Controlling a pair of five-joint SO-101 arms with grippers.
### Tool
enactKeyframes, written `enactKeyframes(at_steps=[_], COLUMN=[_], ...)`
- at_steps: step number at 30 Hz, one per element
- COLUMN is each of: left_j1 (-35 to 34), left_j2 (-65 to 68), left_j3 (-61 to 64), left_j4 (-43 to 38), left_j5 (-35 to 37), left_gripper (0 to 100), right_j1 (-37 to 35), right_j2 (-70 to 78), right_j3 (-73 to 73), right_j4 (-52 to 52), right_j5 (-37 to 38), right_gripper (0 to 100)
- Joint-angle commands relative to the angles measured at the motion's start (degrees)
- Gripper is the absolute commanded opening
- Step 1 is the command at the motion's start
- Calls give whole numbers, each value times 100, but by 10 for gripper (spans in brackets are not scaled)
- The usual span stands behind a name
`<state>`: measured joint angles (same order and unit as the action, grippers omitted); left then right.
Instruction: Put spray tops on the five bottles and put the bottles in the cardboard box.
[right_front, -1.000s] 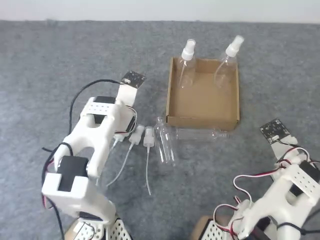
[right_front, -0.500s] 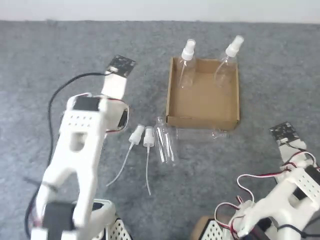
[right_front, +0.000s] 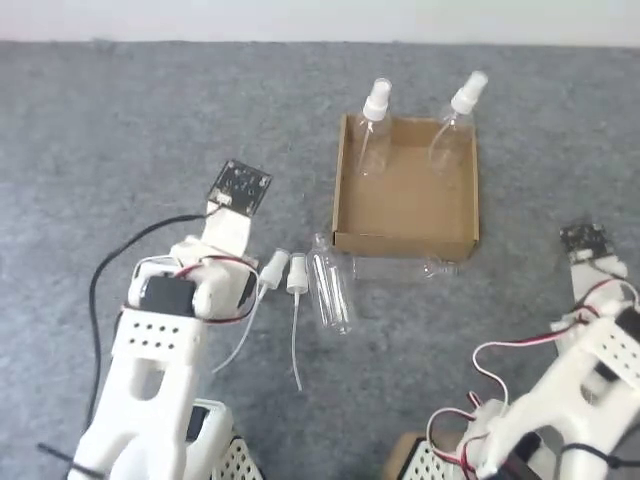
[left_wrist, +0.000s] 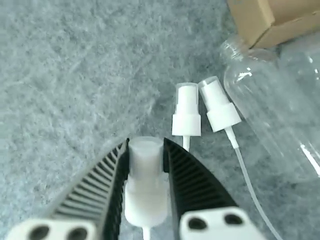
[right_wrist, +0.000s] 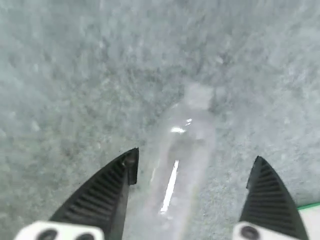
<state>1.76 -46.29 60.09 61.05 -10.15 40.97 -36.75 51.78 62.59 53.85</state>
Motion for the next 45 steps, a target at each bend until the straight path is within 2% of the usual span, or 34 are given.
enactKeyframes(at_steps=[1, 9, 13, 29, 40, 43, 45], left_j1=[9, 9, 9, 9, 9, 9, 26], left_j2=[-237, -237, -237, -237, -237, -237, -237], left_j3=[84, 101, 101, 101, 101, 101, 57], left_j4=[-176, -176, -176, -176, -176, -176, -176], left_j5=[70, 62, 62, 62, 62, 62, 62], left_gripper=[10, 10, 10, 10, 11, 11, 11], right_j1=[-268, -347, -505, -40, -40, -66, -66], right_j2=[22, 1297, 1965, 3055, 3081, 2826, 2484], right_j3=[-756, -1090, -1310, -1705, -1714, -1714, -1714], right_j4=[224, 242, 637, 251, 268, 286, 312], right_j5=[-422, -448, -448, -343, -343, -343, -343], right_gripper=[289, 288, 288, 288, 91, 19, 6])
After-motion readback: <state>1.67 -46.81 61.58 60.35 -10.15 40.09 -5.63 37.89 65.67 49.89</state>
